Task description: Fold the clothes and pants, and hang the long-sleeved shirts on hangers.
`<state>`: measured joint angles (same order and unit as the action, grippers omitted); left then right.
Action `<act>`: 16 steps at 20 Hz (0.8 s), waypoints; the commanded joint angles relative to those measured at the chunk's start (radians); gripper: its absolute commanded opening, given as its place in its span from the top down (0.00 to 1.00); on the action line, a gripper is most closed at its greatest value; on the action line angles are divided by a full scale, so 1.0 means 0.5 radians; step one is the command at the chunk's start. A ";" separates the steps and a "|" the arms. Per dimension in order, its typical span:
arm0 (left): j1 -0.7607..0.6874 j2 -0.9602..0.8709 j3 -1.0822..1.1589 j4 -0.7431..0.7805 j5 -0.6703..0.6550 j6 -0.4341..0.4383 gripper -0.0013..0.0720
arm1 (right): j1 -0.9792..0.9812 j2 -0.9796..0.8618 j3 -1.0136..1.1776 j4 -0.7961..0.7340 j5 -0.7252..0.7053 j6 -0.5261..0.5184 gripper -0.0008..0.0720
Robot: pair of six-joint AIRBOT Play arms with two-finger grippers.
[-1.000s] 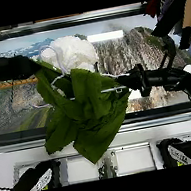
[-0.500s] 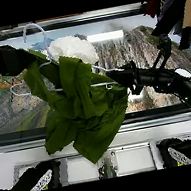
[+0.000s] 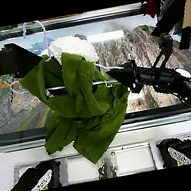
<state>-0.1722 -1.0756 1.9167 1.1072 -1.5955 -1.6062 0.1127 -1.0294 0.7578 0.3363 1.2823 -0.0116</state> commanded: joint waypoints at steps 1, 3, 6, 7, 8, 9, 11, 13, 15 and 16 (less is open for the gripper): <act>-0.002 0.083 0.002 0.002 0.160 0.002 0.07 | 0.002 0.001 -0.001 0.016 0.001 0.000 0.98; -0.002 0.143 0.002 0.003 0.217 0.002 0.18 | 0.002 0.001 -0.001 0.108 0.000 -0.002 0.98; -0.002 0.200 0.002 0.003 0.207 0.011 0.96 | -0.005 0.007 0.018 0.238 -0.043 -0.016 0.98; -0.002 0.209 0.002 0.004 0.207 0.015 0.96 | -0.018 0.030 0.034 0.234 -0.123 -0.016 0.98; -0.002 0.214 0.002 0.004 0.204 0.019 0.96 | -0.047 0.069 0.053 0.235 -0.227 -0.017 0.98; -0.002 0.212 0.002 0.003 0.199 0.019 0.96 | -0.092 0.110 0.073 0.233 -0.309 -0.023 0.98; -0.002 0.203 0.002 0.003 0.186 0.019 0.96 | -0.259 0.224 0.108 0.233 -0.421 -0.031 0.98; -0.002 0.182 0.002 0.002 0.185 0.019 0.96 | -0.498 0.356 0.124 0.226 -0.526 -0.030 0.98; -0.002 0.144 0.002 0.001 0.184 0.019 0.96 | -0.773 0.495 0.124 0.227 -0.603 -0.029 0.98; -0.002 0.120 0.002 -0.001 0.184 0.019 0.96 | -0.916 0.565 0.124 0.227 -0.641 -0.014 0.98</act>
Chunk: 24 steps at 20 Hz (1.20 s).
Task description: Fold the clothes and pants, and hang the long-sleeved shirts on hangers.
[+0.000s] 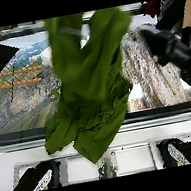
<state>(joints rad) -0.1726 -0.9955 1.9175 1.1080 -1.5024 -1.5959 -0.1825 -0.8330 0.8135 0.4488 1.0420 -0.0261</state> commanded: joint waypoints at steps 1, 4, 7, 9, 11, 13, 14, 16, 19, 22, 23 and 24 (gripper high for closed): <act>-0.003 -0.067 0.000 -0.004 -0.002 -0.002 0.96 | -0.466 0.242 0.014 -0.001 -0.213 0.045 0.98; -0.007 -0.150 0.000 -0.013 -0.002 -0.002 0.96 | -0.829 0.405 0.017 -0.005 -0.377 0.067 0.98; -0.007 -0.226 0.000 -0.021 -0.003 -0.002 0.96 | -1.110 0.536 0.018 -0.007 -0.661 0.067 0.98; -0.007 -0.266 0.000 -0.022 -0.004 -0.002 0.96 | -1.242 0.591 0.028 -0.026 -0.895 0.066 0.98; -0.007 -0.294 0.000 -0.021 -0.004 -0.001 0.96 | -1.333 0.605 0.100 -0.188 -1.111 0.067 0.98; -0.007 -0.308 0.000 -0.020 -0.002 0.007 0.96 | -1.357 0.579 0.240 -0.455 -1.371 0.067 0.98; -0.007 -0.316 0.000 -0.020 0.000 0.007 0.96 | -1.357 0.554 0.317 -0.570 -1.502 0.067 0.98; -0.007 -0.322 0.000 -0.018 0.001 0.028 0.96 | -1.358 0.476 0.479 -0.755 -1.757 0.066 0.98; -0.006 -0.321 0.000 -0.018 0.005 0.039 0.96 | -1.358 0.332 0.716 -0.825 -2.004 0.059 0.98; -0.006 -0.321 0.000 -0.019 0.004 0.043 0.96 | -1.359 0.164 0.958 -0.825 -2.131 0.043 0.98; -0.006 -0.321 0.000 -0.019 0.005 0.044 0.96 | -1.360 0.118 1.026 -0.825 -2.148 0.008 0.98; -0.006 -0.321 0.000 -0.019 0.003 0.044 0.96 | -1.360 0.079 1.089 -0.825 -2.162 -0.017 0.98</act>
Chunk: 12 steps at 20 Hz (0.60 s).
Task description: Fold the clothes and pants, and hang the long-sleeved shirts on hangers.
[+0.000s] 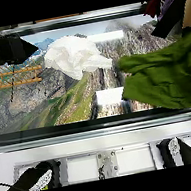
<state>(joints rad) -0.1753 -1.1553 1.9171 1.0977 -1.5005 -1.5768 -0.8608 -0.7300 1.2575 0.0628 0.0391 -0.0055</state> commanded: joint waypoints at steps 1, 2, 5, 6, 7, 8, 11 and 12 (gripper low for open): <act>-0.001 -0.002 0.001 0.002 0.000 0.006 0.96 | -0.004 -0.163 0.257 -0.052 -0.183 -0.066 0.98; -0.001 -0.002 0.001 0.002 0.000 0.007 0.96 | -0.005 -0.191 0.298 -0.053 -0.195 -0.067 0.98; -0.001 -0.002 0.001 0.002 0.000 0.021 0.96 | -0.005 -0.216 0.338 -0.053 -0.228 -0.067 0.98; -0.001 -0.002 0.001 0.002 0.000 0.021 0.96 | -0.005 -0.218 0.338 -0.052 -0.228 -0.066 0.98; -0.001 -0.002 0.001 0.002 0.000 0.021 0.96 | -0.005 -0.219 0.338 -0.052 -0.228 -0.066 0.98; -0.001 -0.002 0.001 0.002 0.001 0.021 0.96 | -0.005 -0.223 0.338 -0.053 -0.228 -0.067 0.98; -0.001 -0.002 0.001 0.002 -0.001 0.021 0.96 | -0.005 -0.226 0.337 -0.051 -0.227 -0.066 0.98; -0.001 -0.002 0.001 0.002 -0.006 0.021 0.96 | -0.005 -0.226 0.337 -0.052 -0.227 -0.066 0.98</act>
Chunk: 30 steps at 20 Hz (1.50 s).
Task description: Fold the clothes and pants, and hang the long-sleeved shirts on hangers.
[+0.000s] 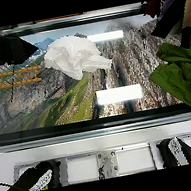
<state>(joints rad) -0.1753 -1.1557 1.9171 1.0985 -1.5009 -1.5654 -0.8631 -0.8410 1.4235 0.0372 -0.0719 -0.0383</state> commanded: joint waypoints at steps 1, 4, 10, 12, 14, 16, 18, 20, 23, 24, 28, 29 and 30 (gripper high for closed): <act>-0.001 -0.001 0.001 0.001 -0.015 -0.002 0.96 | -0.001 -0.005 0.005 -0.001 -0.007 -0.001 0.98; -0.001 -0.002 0.001 0.002 -0.037 -0.002 0.96 | -0.001 -0.020 0.005 0.000 -0.006 0.000 0.98; -0.001 -0.002 0.001 0.002 -0.046 -0.002 0.96 | -0.005 -0.076 0.005 -0.001 -0.157 -0.001 0.98; -0.001 -0.001 0.001 0.002 -0.046 -0.002 0.96 | -0.055 -0.105 0.006 0.001 -0.155 0.001 0.98; -0.001 -0.002 0.001 0.002 -0.045 -0.002 0.96 | -0.107 -0.130 0.006 0.002 -0.154 0.002 0.98; -0.001 -0.002 0.001 0.002 -0.043 -0.002 0.96 | -0.182 -0.156 0.006 0.030 -0.155 0.033 0.98; -0.001 -0.002 0.001 0.001 -0.044 -0.003 0.96 | -0.276 -0.207 0.005 0.111 -0.138 0.031 0.98; -0.001 -0.002 0.001 0.001 -0.043 -0.003 0.96 | -0.306 -0.242 0.005 0.114 -0.079 0.031 0.98; -0.001 -0.002 0.001 0.000 -0.043 -0.003 0.96 | -0.306 -0.298 0.005 0.114 -0.050 0.031 0.98; -0.002 -0.002 0.001 0.001 -0.043 -0.003 0.96 | -0.306 -0.315 0.003 0.114 -0.050 0.030 0.98; -0.001 -0.002 0.001 0.000 -0.042 -0.003 0.96 | -0.302 -0.328 -0.028 0.113 -0.049 0.031 0.97; -0.002 -0.002 0.001 0.000 -0.042 -0.004 0.96 | -0.302 -0.328 -0.041 0.113 -0.050 0.031 0.97; -0.001 -0.002 0.001 0.000 -0.042 -0.003 0.96 | -0.303 -0.328 -0.050 0.114 -0.050 0.031 0.97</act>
<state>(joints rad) -0.1753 -1.1557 1.9171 1.0981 -1.5223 -1.5684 -1.0134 -1.0000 1.4109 0.0898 -0.0937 -0.0231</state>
